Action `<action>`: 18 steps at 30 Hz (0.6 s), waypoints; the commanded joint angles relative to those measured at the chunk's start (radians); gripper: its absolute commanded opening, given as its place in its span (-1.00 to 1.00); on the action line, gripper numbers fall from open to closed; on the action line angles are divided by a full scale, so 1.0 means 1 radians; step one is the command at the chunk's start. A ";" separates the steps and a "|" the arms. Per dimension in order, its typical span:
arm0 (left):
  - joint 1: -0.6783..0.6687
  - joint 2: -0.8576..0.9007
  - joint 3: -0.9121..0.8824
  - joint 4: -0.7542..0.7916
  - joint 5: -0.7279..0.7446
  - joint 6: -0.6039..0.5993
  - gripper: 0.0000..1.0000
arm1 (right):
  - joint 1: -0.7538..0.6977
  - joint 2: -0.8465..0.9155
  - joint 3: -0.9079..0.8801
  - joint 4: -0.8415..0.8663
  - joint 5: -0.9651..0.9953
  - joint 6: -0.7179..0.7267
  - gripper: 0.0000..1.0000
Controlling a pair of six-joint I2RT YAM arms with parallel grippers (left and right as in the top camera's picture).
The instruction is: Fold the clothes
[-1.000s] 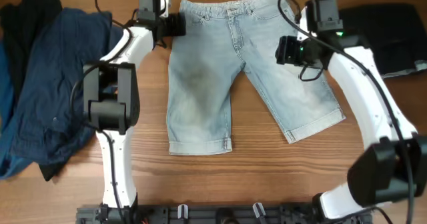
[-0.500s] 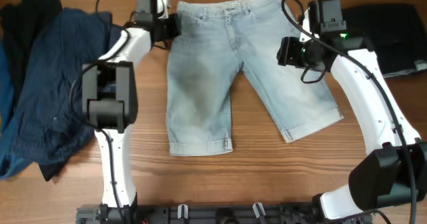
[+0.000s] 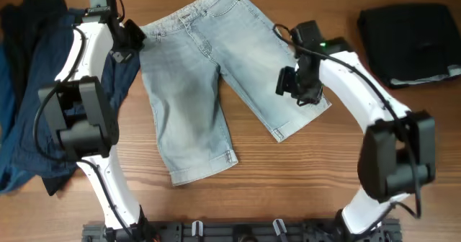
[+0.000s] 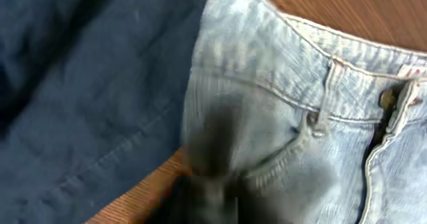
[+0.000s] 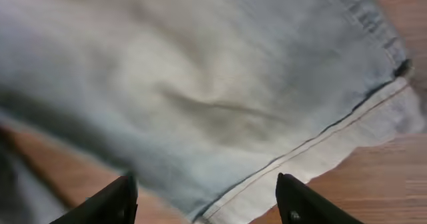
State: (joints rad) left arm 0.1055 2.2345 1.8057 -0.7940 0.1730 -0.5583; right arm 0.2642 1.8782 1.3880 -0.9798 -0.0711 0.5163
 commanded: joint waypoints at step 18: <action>-0.005 -0.221 0.001 0.019 0.016 0.163 1.00 | -0.195 0.083 -0.223 0.266 0.066 -0.071 -0.70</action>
State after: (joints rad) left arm 0.1055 2.1094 1.8057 -0.7784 0.1799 -0.4500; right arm 0.0669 1.9018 1.1786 -0.7300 0.0544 0.4526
